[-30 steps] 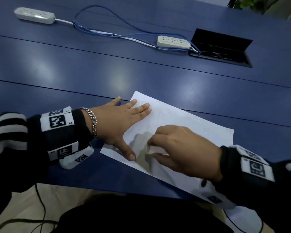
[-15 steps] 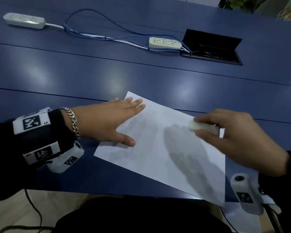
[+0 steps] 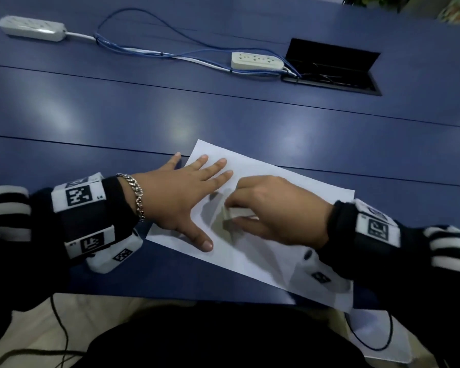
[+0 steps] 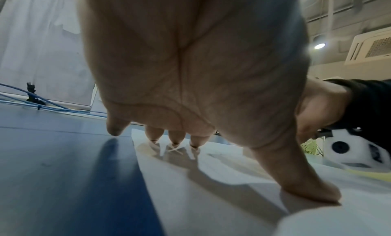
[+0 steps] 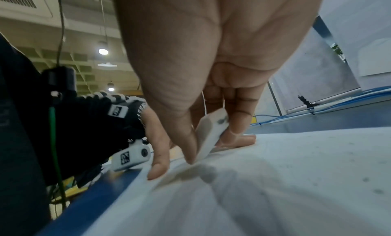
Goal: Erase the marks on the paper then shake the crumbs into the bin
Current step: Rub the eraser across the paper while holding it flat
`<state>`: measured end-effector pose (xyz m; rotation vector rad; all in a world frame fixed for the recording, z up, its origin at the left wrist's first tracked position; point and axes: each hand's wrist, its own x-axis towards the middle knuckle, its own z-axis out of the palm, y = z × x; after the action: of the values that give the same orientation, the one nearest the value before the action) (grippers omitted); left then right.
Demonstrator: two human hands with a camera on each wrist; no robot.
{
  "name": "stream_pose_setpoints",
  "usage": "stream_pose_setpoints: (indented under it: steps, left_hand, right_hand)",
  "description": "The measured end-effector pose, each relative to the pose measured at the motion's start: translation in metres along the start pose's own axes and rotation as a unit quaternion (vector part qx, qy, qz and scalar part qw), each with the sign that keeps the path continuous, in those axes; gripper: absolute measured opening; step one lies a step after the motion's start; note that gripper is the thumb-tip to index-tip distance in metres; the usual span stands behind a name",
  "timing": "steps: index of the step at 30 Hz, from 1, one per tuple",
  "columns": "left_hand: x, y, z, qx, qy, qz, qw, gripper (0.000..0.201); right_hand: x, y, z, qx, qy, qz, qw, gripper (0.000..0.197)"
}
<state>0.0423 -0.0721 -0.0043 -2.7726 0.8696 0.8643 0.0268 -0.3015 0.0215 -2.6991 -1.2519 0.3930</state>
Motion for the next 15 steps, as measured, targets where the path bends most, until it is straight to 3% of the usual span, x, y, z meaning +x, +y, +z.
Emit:
stream_pose_setpoints:
  steps: [5,10,15]
  left_hand:
    - [-0.001,0.000,0.000,0.005,-0.017,-0.015,1.000,0.153]
    - [0.000,0.000,0.000,0.007,-0.019,-0.014,1.000,0.155]
    - [-0.001,0.001,-0.001,0.004,-0.030,-0.016,0.999,0.155]
  right_hand:
    - [0.013,0.008,-0.002,0.002,0.030,0.027,0.999,0.031]
    - [-0.005,-0.013,0.005,0.021,-0.044,-0.067,0.997,0.021]
    - [0.013,0.017,-0.003,-0.006,0.049,0.008,0.999,0.023]
